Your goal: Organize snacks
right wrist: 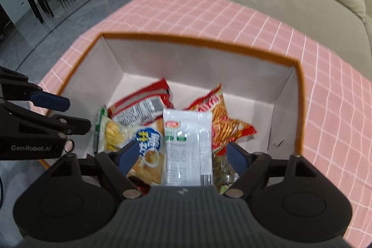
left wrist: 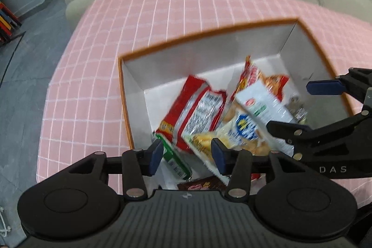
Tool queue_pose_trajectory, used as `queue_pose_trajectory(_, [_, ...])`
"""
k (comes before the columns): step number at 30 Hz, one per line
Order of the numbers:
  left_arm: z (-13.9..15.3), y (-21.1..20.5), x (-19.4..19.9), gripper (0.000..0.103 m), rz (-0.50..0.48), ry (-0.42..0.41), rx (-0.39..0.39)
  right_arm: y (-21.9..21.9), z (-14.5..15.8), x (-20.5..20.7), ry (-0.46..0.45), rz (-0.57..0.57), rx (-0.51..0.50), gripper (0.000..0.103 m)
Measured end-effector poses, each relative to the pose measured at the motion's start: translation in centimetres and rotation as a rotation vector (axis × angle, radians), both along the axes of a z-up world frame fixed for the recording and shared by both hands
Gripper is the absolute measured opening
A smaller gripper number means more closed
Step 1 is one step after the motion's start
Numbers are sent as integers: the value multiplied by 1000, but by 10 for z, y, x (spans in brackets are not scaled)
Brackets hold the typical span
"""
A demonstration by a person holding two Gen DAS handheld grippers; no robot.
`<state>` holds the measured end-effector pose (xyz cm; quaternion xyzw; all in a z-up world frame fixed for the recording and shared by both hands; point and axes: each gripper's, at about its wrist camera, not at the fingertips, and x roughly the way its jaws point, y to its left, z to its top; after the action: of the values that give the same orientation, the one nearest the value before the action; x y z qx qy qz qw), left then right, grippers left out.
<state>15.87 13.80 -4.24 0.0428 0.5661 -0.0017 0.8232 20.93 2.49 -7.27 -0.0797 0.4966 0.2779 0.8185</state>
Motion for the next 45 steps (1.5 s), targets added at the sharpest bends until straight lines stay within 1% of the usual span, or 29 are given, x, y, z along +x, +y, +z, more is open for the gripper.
queue_pose_trajectory(5, [40, -10, -14, 57, -11, -154, -28, -13, 35, -12, -82, -17, 45, 88])
queue_pose_trajectory(9, [70, -22, -29, 56, -9, -291, -53, -32, 66, -26, -175, -62, 80, 90])
queue_pose_trajectory(10, [78, -25, -33, 57, -9, -325, -63, -36, 72, -30, -196, -75, 90, 93])
queue_pose_trajectory(11, [85, -29, -38, 56, -7, -359, -70, -41, 80, -35, -221, -92, 100, 94])
queue_pose_trajectory(14, [103, -37, -52, 57, 0, -437, -72, -54, 99, -50, -286, -123, 127, 94])
queue_pose_trajectory(20, [133, -42, -86, 57, 83, -604, -87, -79, 125, -91, -432, -192, 156, 94])
queue_pose_trajectory(22, [139, -45, -97, 60, 101, -640, -80, -86, 130, -106, -487, -204, 145, 96])
queue_pose_trajectory(24, [141, -49, -105, 63, 103, -664, -68, -92, 132, -118, -517, -214, 141, 96])
queue_pose_trajectory(26, [141, -54, -113, 74, 98, -682, -38, -99, 134, -131, -535, -216, 142, 97])
queue_pose_trajectory(28, [140, -60, -121, 78, 98, -696, 3, -104, 134, -142, -556, -220, 137, 99])
queue_pose_trajectory(29, [138, -63, -124, 83, 101, -698, 20, -106, 134, -148, -572, -223, 130, 99])
queue_pose_trajectory(31, [134, -67, -128, 87, 111, -693, 42, -108, 131, -160, -592, -223, 110, 99])
queue_pose_trajectory(34, [126, -71, -136, 89, 126, -696, 64, -111, 125, -176, -604, -233, 89, 99])
queue_pose_trajectory(38, [110, -76, -137, 90, 142, -689, 126, -112, 109, -185, -611, -246, 61, 99])
queue_pose_trajectory(43, [86, -77, -132, 90, 132, -630, 101, -109, 87, -181, -556, -254, 25, 99])
queue_pose_trajectory(45, [76, -78, -132, 90, 125, -602, 104, -108, 82, -177, -545, -257, 21, 99])
